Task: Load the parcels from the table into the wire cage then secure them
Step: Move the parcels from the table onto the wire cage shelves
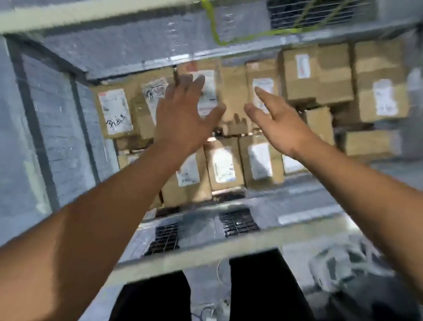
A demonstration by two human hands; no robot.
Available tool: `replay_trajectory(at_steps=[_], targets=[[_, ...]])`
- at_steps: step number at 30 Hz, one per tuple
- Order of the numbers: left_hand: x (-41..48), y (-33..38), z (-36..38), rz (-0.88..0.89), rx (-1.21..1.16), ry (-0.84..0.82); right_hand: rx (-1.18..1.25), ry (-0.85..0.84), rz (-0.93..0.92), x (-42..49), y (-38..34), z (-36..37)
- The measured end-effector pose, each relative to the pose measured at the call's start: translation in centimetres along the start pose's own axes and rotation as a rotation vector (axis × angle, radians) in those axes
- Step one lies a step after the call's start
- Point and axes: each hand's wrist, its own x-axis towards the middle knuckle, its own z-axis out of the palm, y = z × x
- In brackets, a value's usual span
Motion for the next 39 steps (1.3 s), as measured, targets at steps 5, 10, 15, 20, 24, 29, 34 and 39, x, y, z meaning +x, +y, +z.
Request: replay_trajectory(at_steps=[5,10,15,20,24,29,34,39], targets=[[-7.6,10.6,-4.5,0.221,0.000,-0.096,0.034,0.371,0.055,-16.6,0.5,-6.3],[-16.4,22.5,-3.0,0.479,-0.044,-0.293,0.180,0.699,0.282,-32.9,6.2,-7.4],[-22.7,34.3,1.8,0.757,0.058,-0.421,0.381,0.960,0.544,-45.4,14.8,-7.0],[-30.0,44.9,8.3,1.043,0.190,-0.627,0.544,1.126,0.735,-55.7,22.0,-7.2],[-36.0,51.2,14.1,1.219,0.242,-0.731,0.644,1.288,0.865,-62.5,26.1,-7.3],[-45.3,56.1,20.5,1.375,0.258,-0.898,0.749,1.475,1.055,-70.5,28.9,-4.7],[-54.5,57.7,24.8,1.507,0.270,-1.113,0.785,1.592,1.278,-78.1,29.7,-0.6],[-62.0,59.2,28.8,1.587,0.292,-1.247,0.802,1.641,1.475,-83.5,30.8,2.6]])
